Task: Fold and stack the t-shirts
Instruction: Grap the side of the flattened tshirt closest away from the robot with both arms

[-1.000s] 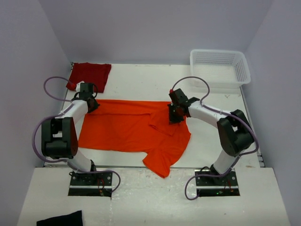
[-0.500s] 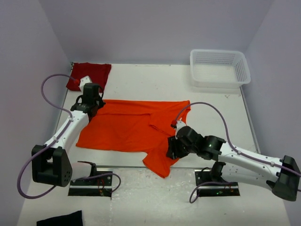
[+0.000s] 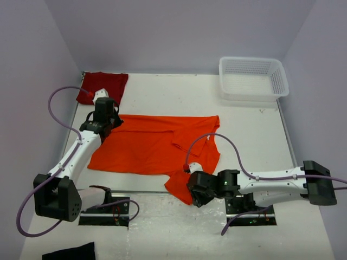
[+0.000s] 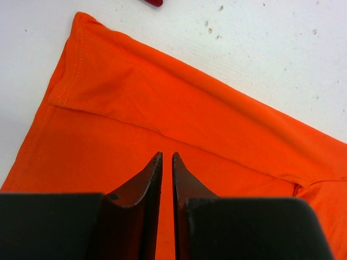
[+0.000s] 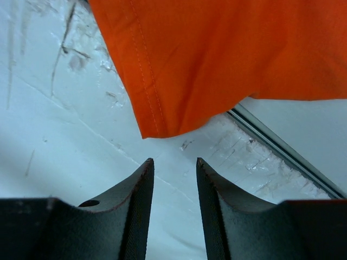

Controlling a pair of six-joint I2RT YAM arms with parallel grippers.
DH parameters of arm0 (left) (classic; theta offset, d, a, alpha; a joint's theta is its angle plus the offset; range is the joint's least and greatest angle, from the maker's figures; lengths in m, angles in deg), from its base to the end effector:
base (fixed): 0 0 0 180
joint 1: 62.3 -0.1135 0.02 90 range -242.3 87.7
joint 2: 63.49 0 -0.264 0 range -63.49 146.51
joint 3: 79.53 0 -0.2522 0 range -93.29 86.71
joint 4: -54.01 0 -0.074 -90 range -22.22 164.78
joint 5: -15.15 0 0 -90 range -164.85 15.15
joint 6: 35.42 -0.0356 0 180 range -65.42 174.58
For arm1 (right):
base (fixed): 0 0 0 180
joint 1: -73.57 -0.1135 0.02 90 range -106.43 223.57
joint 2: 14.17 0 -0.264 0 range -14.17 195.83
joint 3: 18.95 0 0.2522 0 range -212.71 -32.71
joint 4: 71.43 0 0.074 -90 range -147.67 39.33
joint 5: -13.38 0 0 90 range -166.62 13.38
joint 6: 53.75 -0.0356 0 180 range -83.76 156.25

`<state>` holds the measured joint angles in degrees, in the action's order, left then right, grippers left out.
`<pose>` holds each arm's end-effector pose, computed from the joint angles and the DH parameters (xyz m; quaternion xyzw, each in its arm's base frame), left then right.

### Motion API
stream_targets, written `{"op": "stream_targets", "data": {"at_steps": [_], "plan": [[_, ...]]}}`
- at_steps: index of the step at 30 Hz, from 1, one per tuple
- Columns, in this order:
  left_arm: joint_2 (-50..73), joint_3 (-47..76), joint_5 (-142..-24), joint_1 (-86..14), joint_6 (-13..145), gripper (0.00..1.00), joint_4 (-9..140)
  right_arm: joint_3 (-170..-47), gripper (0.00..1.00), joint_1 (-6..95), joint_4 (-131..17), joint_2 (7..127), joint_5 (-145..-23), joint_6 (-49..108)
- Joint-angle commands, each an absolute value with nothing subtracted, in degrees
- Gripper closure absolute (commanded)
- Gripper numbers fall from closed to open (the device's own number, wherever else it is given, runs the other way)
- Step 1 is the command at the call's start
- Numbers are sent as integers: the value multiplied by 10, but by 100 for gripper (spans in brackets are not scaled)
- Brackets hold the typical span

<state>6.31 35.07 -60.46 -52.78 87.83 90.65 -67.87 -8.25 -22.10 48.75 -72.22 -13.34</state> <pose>0.2600 -0.0346 0.2707 -0.2364 0.8730 -0.0438 0.4244 0.0303 0.1913 0.1897 -0.2614 0.9366 0.1947 0.1289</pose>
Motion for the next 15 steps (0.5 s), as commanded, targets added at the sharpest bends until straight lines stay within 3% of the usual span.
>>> {"op": "stream_targets", "data": {"at_steps": [1, 9, 13, 15], "plan": [[49, 356, -621, -525, 868, 87, 912, -711, 64, -96, -227, 526, -693, -150], [52, 359, -620, -524, 864, 86, 910, -754, 68, -99, -245, 583, -692, -123], [57, 360, -618, -524, 860, 86, 910, -776, 56, -108, -237, 593, -692, -117], [57, 362, -617, -524, 860, 86, 909, -778, 56, -108, -242, 597, -697, -115]]}}
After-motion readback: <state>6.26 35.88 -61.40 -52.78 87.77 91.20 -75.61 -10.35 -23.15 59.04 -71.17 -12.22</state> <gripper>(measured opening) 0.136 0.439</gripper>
